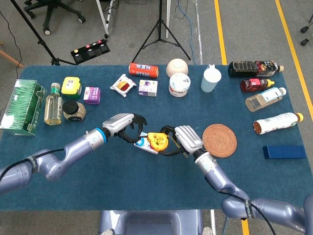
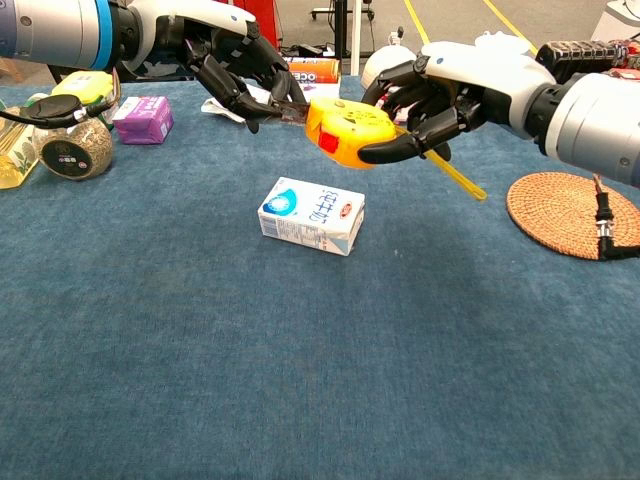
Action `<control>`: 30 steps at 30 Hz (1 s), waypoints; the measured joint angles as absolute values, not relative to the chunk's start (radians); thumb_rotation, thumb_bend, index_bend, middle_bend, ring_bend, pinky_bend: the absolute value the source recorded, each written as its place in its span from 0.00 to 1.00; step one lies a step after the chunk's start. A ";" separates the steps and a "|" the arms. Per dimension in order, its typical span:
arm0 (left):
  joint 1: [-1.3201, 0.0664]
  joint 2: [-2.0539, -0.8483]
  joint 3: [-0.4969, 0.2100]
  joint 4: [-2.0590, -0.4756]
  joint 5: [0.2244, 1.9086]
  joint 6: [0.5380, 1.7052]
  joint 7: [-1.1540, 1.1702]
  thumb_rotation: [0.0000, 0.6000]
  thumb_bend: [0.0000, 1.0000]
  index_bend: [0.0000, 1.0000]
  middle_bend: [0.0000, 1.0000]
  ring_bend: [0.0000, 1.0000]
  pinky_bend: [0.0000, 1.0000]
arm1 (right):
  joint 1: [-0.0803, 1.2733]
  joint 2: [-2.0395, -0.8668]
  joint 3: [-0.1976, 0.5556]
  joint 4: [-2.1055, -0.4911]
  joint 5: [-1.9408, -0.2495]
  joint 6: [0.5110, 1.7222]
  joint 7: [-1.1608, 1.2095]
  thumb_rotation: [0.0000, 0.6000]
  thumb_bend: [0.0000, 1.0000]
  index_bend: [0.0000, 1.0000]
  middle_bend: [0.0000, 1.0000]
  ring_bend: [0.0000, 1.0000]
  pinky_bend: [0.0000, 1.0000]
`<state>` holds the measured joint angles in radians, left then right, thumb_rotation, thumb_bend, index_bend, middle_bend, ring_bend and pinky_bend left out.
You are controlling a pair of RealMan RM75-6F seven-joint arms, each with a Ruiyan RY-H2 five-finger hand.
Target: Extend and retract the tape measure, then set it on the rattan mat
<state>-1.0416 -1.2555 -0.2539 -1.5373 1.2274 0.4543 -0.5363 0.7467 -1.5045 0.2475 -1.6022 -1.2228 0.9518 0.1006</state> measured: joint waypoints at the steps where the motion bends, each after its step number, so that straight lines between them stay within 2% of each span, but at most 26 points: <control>1: -1.042 -1.257 -0.254 -1.537 1.221 0.456 -0.530 1.00 0.39 0.64 0.26 0.16 0.36 | 0.747 -1.504 0.247 -1.601 -1.223 0.950 0.102 0.68 0.27 0.51 0.50 0.65 0.68; 15: -1.022 -1.228 -0.249 -1.567 1.182 0.486 -0.477 1.00 0.40 0.65 0.27 0.17 0.36 | 0.737 -1.490 0.241 -1.604 -1.230 0.954 0.108 0.68 0.27 0.51 0.50 0.65 0.68; 30: -0.914 -1.135 -0.233 -1.597 1.232 0.533 -0.557 1.00 0.40 0.65 0.27 0.17 0.36 | 0.714 -1.449 0.225 -1.638 -1.244 0.966 0.104 0.67 0.27 0.51 0.50 0.65 0.68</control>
